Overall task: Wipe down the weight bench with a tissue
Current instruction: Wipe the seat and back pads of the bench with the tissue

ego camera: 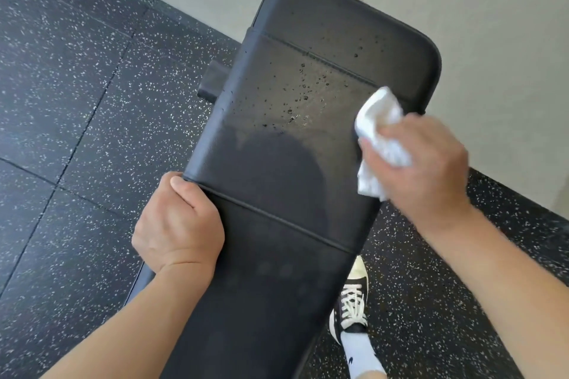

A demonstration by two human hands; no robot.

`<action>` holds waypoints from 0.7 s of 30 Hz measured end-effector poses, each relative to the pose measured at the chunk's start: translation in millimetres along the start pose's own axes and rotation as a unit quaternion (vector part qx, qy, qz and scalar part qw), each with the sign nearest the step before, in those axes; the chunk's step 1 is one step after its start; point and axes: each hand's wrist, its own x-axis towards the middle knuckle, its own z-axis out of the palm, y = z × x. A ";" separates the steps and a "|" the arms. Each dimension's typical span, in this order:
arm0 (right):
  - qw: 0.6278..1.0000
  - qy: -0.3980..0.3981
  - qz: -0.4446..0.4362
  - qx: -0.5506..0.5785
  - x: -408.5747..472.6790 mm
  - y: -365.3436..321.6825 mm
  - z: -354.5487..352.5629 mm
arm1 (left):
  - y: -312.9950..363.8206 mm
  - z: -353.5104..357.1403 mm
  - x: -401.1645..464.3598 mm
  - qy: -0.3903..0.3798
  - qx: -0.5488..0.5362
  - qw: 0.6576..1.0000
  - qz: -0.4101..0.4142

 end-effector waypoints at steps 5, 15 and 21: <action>0.993 0.041 0.114 0.010 35.1 -11.7 17.2 | 2.1 -1.3 -0.8 -0.001 -0.002 1.000 0.000; 0.989 -0.079 -0.055 0.114 -4.8 -135.1 41.2 | 2.2 0.3 -0.6 0.006 0.004 1.000 -0.009; 0.981 -0.111 -0.112 0.117 -27.5 -100.2 21.9 | 3.7 -0.8 -2.2 0.009 0.005 1.000 -0.017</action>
